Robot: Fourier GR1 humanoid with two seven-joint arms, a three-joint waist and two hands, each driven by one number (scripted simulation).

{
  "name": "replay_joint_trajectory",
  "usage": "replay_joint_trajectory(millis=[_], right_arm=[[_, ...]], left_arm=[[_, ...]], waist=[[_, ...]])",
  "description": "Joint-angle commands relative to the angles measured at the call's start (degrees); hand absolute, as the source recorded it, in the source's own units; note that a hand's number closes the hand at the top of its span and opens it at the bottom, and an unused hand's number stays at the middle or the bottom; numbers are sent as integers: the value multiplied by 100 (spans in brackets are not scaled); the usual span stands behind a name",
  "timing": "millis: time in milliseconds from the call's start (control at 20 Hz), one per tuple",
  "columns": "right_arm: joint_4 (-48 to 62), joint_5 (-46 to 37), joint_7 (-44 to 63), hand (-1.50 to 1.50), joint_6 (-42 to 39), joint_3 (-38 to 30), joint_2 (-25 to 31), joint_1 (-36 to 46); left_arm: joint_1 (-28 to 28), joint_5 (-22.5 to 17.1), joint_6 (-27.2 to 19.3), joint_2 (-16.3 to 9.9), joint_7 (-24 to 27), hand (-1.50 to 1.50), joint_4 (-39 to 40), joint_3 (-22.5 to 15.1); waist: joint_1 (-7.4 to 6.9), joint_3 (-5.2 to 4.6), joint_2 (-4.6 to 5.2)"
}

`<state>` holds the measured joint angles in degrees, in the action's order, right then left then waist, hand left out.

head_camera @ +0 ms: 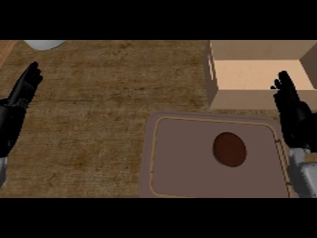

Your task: Pick the cupcake from the tray and place it in the cardboard box

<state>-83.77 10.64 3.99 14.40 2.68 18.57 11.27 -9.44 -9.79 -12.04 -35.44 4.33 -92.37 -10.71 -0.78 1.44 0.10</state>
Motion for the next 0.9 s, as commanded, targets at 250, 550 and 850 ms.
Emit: replay_joint_trajectory(millis=[250,550,850], right_arm=[[-2445,-112,565,-150,3,-905,1435,634],[-3501,-1249,361,-150,-447,-616,2147,-1748],[-4042,-2008,82,-150,-982,-702,2764,-2201]], left_arm=[[-69,89,437,67,163,0,193,-238],[-182,10,707,375,82,0,302,-427],[-23,176,701,522,6,0,60,-550]], waist=[[482,-173,-114],[384,-145,-51],[208,-146,-40]])
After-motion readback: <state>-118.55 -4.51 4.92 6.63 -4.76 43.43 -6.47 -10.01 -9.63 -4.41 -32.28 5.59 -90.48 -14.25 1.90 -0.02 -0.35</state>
